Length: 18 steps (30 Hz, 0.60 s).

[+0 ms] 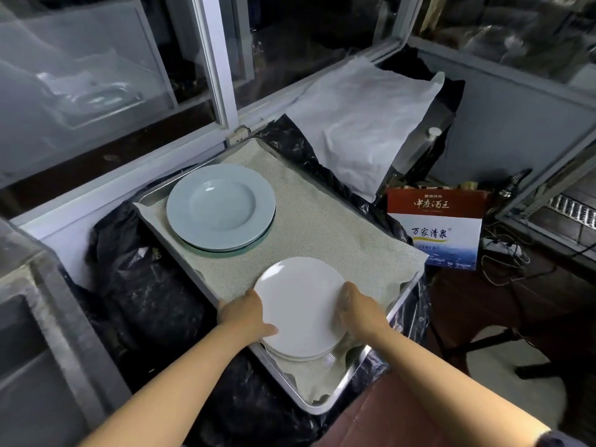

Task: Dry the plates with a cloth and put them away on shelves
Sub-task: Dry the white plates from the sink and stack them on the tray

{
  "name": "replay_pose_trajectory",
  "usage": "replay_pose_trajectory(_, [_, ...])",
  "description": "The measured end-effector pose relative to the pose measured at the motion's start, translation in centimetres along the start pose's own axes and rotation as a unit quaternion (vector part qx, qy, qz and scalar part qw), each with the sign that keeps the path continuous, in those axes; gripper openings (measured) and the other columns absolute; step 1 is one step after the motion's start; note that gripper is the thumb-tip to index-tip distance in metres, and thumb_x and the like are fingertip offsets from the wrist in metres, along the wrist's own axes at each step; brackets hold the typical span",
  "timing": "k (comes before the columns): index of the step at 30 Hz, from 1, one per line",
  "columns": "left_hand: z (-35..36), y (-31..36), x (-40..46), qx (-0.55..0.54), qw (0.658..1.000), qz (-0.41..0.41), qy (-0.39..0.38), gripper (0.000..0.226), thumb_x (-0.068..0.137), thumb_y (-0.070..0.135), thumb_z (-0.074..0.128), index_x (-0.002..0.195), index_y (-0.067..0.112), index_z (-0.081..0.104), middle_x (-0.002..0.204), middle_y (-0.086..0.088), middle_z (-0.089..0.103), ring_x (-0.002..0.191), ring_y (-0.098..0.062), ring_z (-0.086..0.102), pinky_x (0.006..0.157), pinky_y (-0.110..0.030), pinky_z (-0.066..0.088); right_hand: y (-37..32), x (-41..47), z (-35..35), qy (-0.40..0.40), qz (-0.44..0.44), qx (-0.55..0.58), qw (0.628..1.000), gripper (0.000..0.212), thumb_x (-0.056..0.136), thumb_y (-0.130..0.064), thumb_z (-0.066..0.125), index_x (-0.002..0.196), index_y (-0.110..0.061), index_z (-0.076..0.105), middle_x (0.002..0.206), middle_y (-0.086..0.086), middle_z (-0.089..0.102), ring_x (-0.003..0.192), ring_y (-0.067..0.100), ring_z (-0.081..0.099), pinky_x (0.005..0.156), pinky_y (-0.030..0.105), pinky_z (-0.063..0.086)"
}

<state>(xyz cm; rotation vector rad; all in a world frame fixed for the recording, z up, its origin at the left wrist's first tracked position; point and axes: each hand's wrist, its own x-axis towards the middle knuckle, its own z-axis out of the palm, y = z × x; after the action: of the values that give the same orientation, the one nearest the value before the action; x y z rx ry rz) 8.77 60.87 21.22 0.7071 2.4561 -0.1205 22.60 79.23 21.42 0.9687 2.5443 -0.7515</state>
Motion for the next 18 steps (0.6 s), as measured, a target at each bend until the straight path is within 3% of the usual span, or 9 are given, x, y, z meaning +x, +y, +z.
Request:
replay_pose_trajectory(6, [0.3, 0.4, 0.0, 0.044, 0.999, -0.01, 0.024, 0.083, 0.079, 0.06, 0.064, 0.132, 0.006, 0.033, 0.126, -0.001, 0.059, 0.117, -0.021, 0.057, 0.104, -0.041, 0.027, 0.4, 0.1, 0.8, 0.017, -0.018, -0.015, 1.0, 0.03, 0.094, -0.019, 0.048, 0.122, -0.011, 0.045, 0.108, 0.009, 0.061, 0.09, 0.028, 0.056, 0.068, 0.033, 0.039])
replay_pose_trajectory(9, [0.6, 0.7, 0.1, 0.059, 0.998, -0.021, 0.03, 0.083, 0.078, 0.064, 0.064, 0.13, 0.006, 0.034, 0.121, 0.001, 0.062, 0.112, -0.02, 0.06, 0.1, -0.039, 0.029, 0.5, 0.0, 1.1, 0.023, -0.027, -0.01, 0.999, 0.03, 0.092, -0.015, 0.048, 0.122, -0.008, 0.045, 0.104, 0.01, 0.062, 0.079, 0.026, 0.049, 0.065, 0.032, 0.036])
replay_pose_trajectory(12, [0.7, 1.0, 0.0, 0.08, 0.995, -0.03, 0.049, 0.085, 0.076, 0.069, 0.061, 0.13, 0.009, 0.037, 0.122, 0.001, 0.059, 0.111, -0.017, 0.058, 0.095, -0.036, 0.032, 0.7, -0.3, 1.5, 0.029, -0.029, 0.006, 0.999, 0.033, 0.088, -0.009, 0.047, 0.121, -0.007, 0.043, 0.101, 0.011, 0.061, 0.078, 0.029, 0.051, 0.067, 0.038, 0.046])
replay_pose_trajectory(15, [0.7, 1.1, -0.3, 0.116, 0.99, -0.036, 0.072, 0.086, 0.074, 0.076, 0.057, 0.13, 0.013, 0.041, 0.128, -0.002, 0.051, 0.117, -0.018, 0.051, 0.095, -0.034, 0.033, 0.7, -0.6, 1.7, 0.02, -0.037, 0.012, 0.999, 0.044, 0.089, -0.006, 0.046, 0.133, -0.005, 0.038, 0.12, 0.014, 0.058, 0.097, 0.034, 0.057, 0.082, 0.044, 0.049])
replay_pose_trajectory(18, [0.8, 1.0, -1.1, 0.124, 0.986, -0.045, 0.098, 0.086, 0.075, 0.076, 0.053, 0.133, 0.014, 0.04, 0.132, -0.002, 0.046, 0.121, -0.021, 0.042, 0.097, -0.035, 0.03, 0.5, -0.9, 1.5, 0.008, -0.037, 0.007, 0.999, 0.051, 0.093, -0.011, 0.048, 0.141, -0.006, 0.032, 0.136, 0.014, 0.048, 0.119, 0.033, 0.049, 0.093, 0.041, 0.045])
